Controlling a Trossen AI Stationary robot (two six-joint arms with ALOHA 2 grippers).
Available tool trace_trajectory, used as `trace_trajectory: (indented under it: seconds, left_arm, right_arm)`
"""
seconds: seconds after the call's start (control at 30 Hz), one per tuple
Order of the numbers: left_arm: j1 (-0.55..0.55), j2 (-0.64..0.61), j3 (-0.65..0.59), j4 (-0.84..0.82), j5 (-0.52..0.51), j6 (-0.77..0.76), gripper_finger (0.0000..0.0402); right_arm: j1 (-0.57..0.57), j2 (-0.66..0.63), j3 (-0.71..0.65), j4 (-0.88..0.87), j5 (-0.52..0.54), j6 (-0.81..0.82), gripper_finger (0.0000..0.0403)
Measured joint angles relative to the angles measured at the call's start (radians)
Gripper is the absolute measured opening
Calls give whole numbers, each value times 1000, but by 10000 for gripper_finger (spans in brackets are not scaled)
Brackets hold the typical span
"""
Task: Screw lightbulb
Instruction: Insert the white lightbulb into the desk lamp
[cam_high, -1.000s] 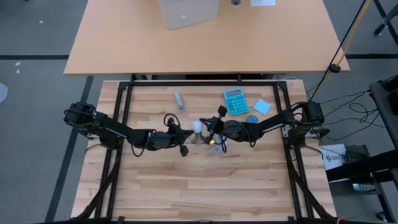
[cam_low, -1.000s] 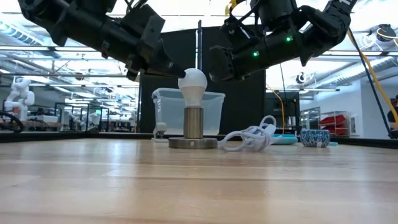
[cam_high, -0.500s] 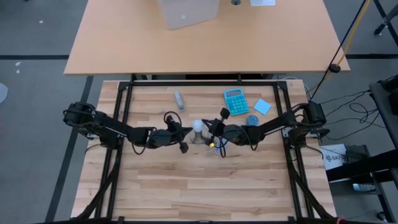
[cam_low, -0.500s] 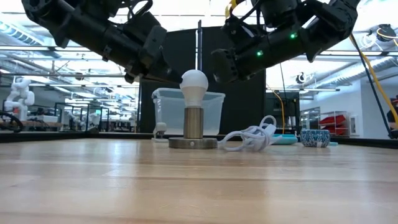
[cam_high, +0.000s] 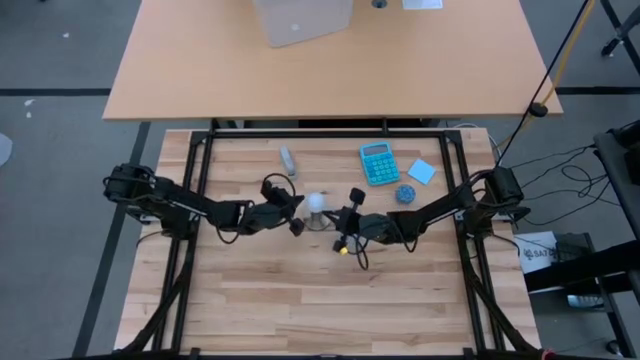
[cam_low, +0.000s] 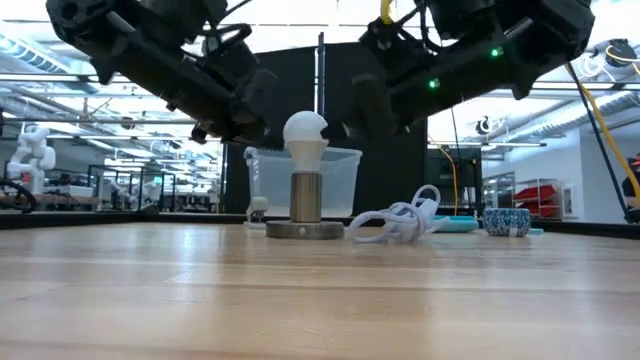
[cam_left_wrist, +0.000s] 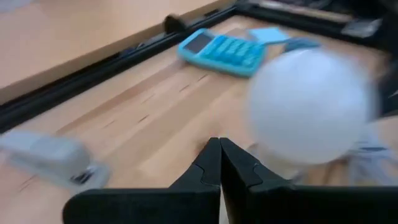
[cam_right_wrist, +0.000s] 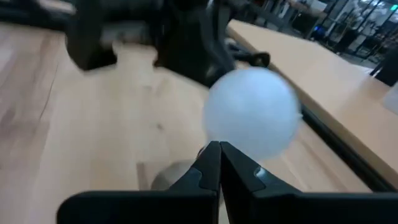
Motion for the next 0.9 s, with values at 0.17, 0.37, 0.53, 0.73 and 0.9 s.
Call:
trace_trajectory:
  seconds: [0.17, 0.37, 0.53, 0.73, 0.9]
  left_arm:
    - [9, 0, 0, -27, -6, -25, 0]
    - [-28, -9, 0, -19, -5, -25, 0]
    - [-86, -16, 0, -16, 22, -25, 0]
    - [-149, -16, 0, -17, 27, -54, 0]
    - [-159, -16, 0, 17, 47, -55, 0]
  right_arm:
    - [23, -4, 2, -20, 18, 25, 0]
    - [30, -5, 2, -111, 33, 74, 0]
    - [11, -5, 2, -182, 39, 124, 0]
    - [-42, -5, 2, -178, 71, 130, 0]
    - [-108, -5, 2, -159, 72, 145, 0]
